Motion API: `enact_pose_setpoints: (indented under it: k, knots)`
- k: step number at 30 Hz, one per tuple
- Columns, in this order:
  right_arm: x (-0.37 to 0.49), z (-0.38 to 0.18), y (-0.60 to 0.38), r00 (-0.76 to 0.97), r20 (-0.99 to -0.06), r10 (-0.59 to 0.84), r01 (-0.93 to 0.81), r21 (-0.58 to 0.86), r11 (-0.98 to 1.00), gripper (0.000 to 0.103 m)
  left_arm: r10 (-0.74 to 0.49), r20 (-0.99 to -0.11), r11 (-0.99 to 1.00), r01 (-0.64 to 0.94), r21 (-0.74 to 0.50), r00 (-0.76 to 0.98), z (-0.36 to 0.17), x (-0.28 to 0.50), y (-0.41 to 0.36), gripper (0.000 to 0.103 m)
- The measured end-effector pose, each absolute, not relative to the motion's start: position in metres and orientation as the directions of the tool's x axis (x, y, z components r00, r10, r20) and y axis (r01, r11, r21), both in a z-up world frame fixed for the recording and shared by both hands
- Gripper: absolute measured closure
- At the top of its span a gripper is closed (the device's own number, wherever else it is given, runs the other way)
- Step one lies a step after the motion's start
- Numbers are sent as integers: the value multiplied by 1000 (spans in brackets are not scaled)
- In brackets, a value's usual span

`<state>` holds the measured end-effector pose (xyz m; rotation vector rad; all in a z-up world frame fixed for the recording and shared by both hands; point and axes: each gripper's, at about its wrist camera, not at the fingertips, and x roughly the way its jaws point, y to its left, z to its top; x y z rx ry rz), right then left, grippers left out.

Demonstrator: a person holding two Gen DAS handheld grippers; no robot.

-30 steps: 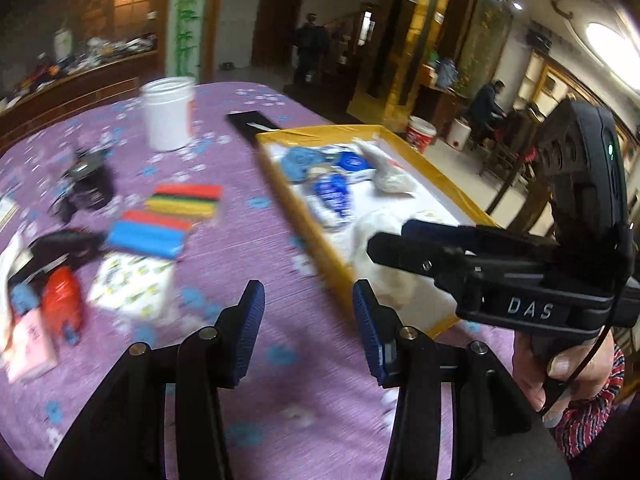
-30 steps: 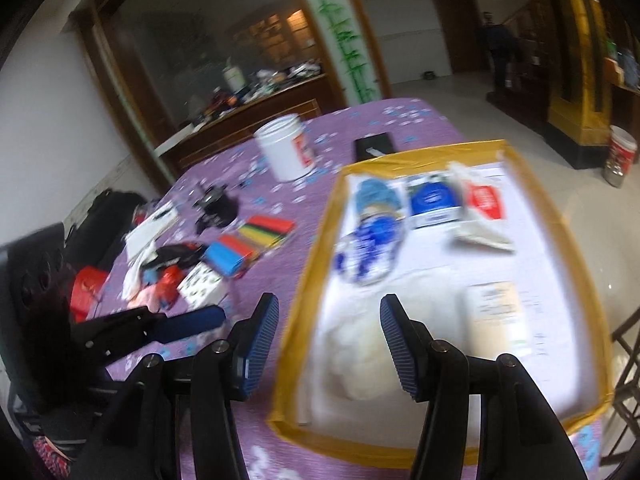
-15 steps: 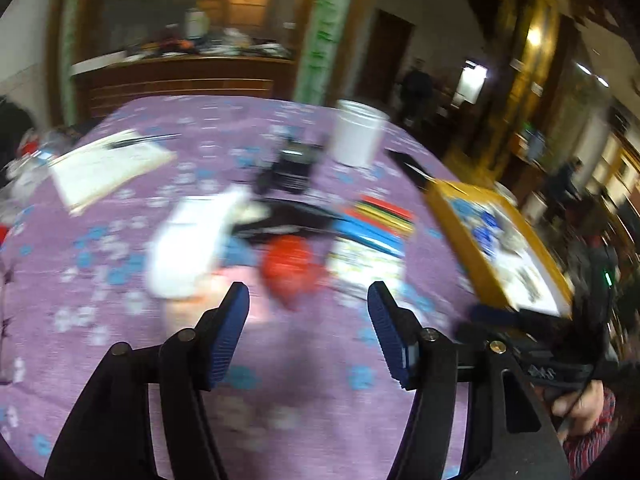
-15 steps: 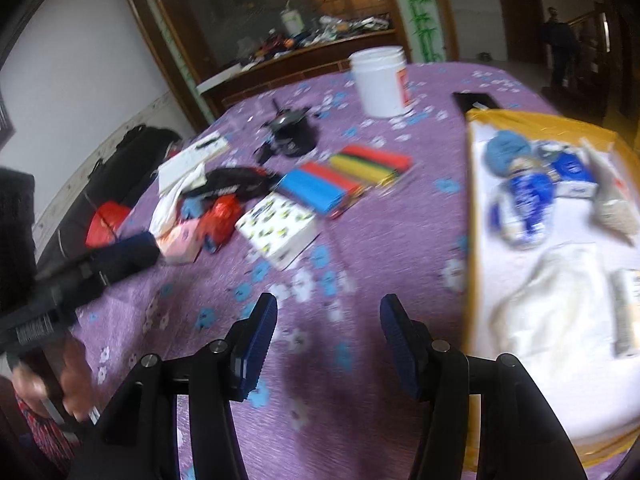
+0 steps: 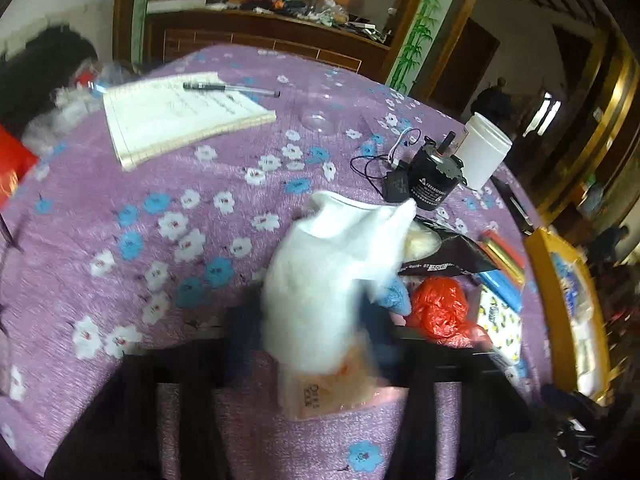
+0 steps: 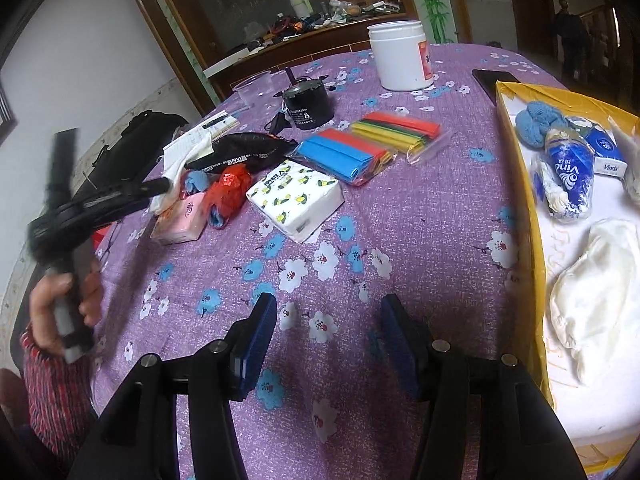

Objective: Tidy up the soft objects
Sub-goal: 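Return the left gripper to the pile and grasp the white sock, then hold the white sock with the left gripper while the right grasps the Nanjiren tissue pack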

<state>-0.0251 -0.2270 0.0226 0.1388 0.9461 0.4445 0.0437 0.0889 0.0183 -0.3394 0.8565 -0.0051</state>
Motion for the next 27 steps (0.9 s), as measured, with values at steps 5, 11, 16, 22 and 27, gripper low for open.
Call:
enact_pose_setpoints:
  k: [5,11,16,22,27]
  knots:
    - [-23,33,-226,503,-748,432,-320,303,898,46,-179,-691,936,-94,-338,701,34,16,97,88]
    - [-6,50,-211,508,-742,437,-355,282,891,40,-261,-659,939,27,-342,705,53,-34,83,87]
    - [27,50,-186,483,-752,449,-376,285,882,36,-310,-678,935,87,-343,666,41,-57,63,87]
    - [75,31,-174,487,-777,399,-332,258,907,35,-326,-707,936,111,-334,627,21,-58,48,87]
    - [69,18,-163,420,-795,438,-375,288,881,31,-322,-719,938,105,-331,616,14,-54,46,87]
